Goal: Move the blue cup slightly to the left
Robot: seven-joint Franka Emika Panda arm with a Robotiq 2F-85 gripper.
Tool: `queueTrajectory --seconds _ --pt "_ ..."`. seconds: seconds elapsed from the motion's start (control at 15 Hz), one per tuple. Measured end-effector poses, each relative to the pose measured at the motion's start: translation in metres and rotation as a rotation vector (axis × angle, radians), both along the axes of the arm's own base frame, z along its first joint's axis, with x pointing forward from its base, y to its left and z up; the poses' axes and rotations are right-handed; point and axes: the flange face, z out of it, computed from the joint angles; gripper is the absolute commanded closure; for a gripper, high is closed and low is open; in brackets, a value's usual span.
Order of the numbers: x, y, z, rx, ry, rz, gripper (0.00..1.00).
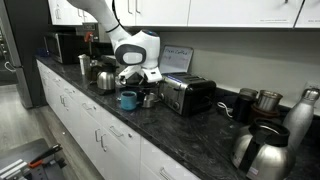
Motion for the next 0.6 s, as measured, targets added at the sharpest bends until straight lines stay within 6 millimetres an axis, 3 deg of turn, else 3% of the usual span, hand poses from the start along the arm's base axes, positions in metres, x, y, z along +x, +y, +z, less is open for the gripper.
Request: queueTrajectory --seconds 0.6 --pt "-0.0053 -0.0009 0.0032 -0.008 -0.009 0.006 0.00"
